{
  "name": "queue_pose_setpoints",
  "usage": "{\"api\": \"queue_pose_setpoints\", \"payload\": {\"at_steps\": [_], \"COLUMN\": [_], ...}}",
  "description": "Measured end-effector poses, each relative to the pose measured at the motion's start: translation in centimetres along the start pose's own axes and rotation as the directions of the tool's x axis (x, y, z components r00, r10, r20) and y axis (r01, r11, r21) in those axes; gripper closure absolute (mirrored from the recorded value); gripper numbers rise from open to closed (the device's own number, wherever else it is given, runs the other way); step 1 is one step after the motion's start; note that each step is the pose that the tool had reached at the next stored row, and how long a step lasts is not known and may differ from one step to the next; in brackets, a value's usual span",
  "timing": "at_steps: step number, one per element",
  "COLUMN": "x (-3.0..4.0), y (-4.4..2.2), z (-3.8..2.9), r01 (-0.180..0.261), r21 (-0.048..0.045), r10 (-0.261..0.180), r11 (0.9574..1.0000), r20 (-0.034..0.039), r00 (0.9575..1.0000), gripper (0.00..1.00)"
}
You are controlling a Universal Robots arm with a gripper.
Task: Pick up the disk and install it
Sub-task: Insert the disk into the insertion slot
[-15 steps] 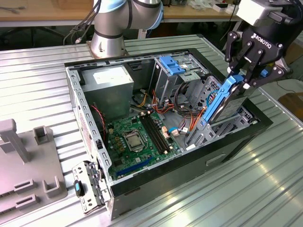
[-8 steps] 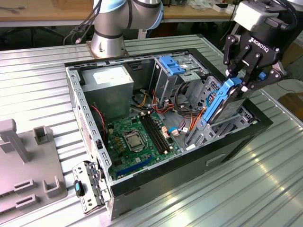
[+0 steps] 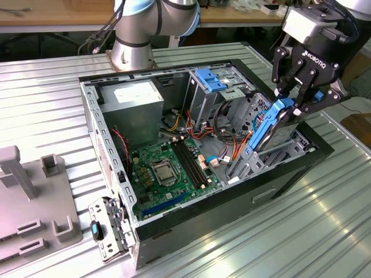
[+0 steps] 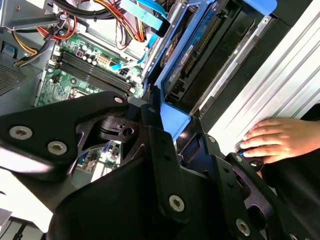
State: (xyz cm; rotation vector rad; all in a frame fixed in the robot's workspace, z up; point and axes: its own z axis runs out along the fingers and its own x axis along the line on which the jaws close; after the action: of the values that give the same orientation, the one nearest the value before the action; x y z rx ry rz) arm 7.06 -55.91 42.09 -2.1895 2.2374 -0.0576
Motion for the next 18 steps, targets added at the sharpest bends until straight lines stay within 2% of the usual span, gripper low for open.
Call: {"api": "queue_pose_setpoints", "payload": {"at_steps": [16, 17, 18], "x": [0.04, 0.08, 0.10], "y": [0.05, 0.08, 0.09], "z": [1.62, 2.43, 2.94], "r01": [0.000, 0.000, 0.000], "r21": [0.0001, 0.0000, 0.0000], "r10": [0.000, 0.000, 0.000], "r11": [1.0000, 1.0000, 1.0000], "r20": [0.0000, 0.0001, 0.0000], "r00": [1.0000, 1.0000, 1.0000], "gripper": [0.63, 0.63, 0.63]}}
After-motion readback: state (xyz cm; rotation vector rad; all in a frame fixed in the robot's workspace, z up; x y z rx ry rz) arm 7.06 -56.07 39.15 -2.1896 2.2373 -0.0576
